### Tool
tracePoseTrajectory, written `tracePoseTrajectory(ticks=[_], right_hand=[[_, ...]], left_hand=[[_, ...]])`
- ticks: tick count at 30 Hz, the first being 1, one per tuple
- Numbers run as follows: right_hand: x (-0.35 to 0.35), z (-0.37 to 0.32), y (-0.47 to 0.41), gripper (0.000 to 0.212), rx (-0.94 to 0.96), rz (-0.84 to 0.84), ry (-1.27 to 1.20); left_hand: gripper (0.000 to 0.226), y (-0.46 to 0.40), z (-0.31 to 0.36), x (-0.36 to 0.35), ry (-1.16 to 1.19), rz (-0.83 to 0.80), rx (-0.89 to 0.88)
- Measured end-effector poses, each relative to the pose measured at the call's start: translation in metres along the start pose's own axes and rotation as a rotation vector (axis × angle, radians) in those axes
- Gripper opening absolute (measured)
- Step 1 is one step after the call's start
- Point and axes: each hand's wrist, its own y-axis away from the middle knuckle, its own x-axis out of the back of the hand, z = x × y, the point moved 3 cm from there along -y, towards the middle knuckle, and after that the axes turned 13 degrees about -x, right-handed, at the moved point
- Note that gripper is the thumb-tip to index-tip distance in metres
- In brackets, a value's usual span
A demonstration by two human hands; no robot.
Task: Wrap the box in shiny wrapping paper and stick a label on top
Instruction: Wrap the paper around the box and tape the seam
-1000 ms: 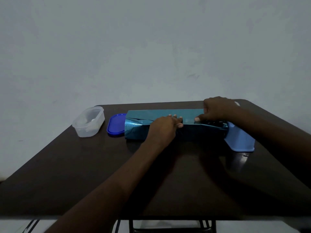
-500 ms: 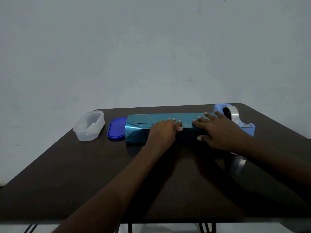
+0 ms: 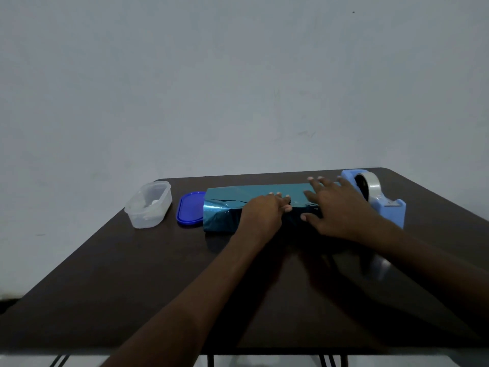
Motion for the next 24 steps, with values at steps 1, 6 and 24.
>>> tracePoseTrajectory(ticks=[1,6,24], right_hand=[[-0.002,-0.007,0.002,0.067,0.026,-0.019,-0.077],[-0.005,0.0,0.009,0.057,0.012,-0.051,-0.246],[0.04,0.125,0.03,0.04,-0.656,-0.104,-0.381]], left_hand=[[0.035,0.0,0.0,0.0,-0.002,0.003,0.001],[0.037,0.002,-0.001,0.0,-0.009,-0.023,0.008],[0.092,-0.043,0.076,-0.007,0.234,0.022,-0.188]])
